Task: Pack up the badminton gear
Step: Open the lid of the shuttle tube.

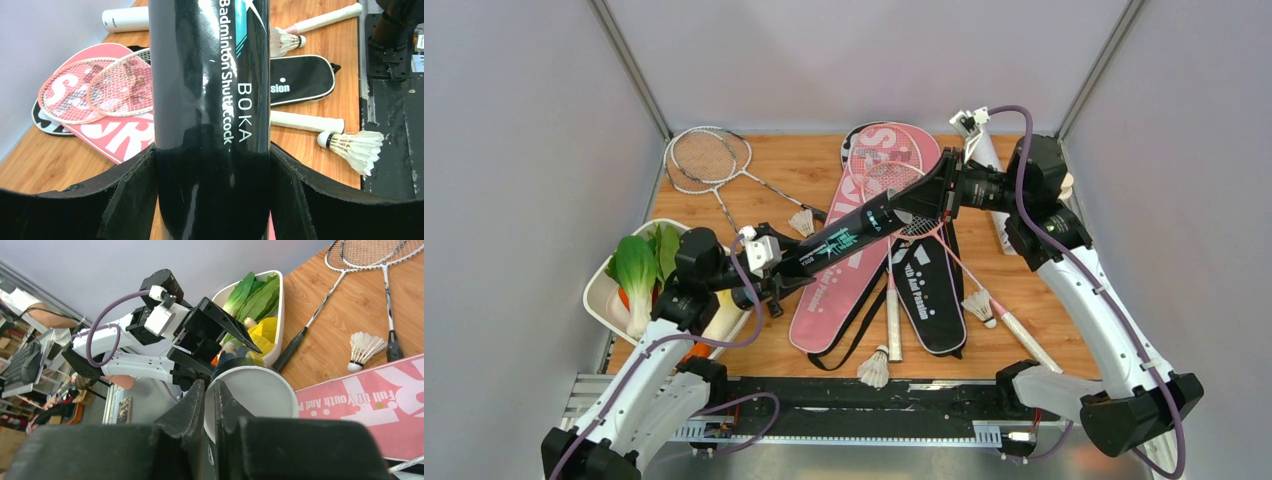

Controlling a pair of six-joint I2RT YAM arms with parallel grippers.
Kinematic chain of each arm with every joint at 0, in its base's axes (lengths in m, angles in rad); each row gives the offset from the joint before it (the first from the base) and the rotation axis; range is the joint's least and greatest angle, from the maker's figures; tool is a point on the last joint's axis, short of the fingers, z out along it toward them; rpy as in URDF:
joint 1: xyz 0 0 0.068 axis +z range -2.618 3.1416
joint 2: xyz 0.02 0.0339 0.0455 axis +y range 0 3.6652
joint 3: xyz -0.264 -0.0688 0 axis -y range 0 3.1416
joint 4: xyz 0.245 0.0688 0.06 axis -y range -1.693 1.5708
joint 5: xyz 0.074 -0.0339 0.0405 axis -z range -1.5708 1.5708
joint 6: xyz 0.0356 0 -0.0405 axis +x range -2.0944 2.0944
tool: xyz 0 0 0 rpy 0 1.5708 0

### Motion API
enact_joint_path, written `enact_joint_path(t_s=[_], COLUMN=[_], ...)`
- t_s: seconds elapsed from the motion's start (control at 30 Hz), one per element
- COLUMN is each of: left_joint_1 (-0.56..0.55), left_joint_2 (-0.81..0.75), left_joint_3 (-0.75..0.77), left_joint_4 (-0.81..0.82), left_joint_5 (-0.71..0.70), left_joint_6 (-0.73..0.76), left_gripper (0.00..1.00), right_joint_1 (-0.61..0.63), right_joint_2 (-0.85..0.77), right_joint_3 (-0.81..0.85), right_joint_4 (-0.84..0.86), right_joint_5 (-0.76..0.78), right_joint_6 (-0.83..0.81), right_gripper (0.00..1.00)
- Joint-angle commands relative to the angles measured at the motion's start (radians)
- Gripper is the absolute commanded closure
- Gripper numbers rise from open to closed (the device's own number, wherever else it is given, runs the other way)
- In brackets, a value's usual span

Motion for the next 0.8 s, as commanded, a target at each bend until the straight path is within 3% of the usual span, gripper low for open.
enact_joint_path(t_s=[0.0,0.03,0.3,0.63,0.77], left_joint_1=[-0.009,-0.01,-0.01,-0.009,-0.009], left_joint_2=[-0.011,-0.013,-0.015,0.023,0.021], left_joint_3=[0.06,0.06,0.089,0.119,0.126], left_joint_4=[0.058,0.05,-0.067,-0.065,-0.069], left_joint_5=[0.03,0.021,-0.047,-0.081,-0.068], left_joint_6=[0.042,0.044,0.13,0.18,0.171], left_gripper=[0.82,0.82,0.86,0.89,0.89], right_joint_1=[0.006,0.005,-0.021,-0.196,-0.214], right_joint_2=[-0.005,-0.001,0.01,-0.01,-0.024], right_joint_3=[0.048,0.056,0.102,0.216,0.193], right_joint_4=[-0.027,-0.039,-0.123,-0.128,-0.13], right_joint_5=[0.054,0.066,0.162,0.104,0.154], right_joint_6=[-0.041,-0.05,-0.08,-0.069,-0.071], right_gripper=[0.96,1.0,1.0,1.0,1.0])
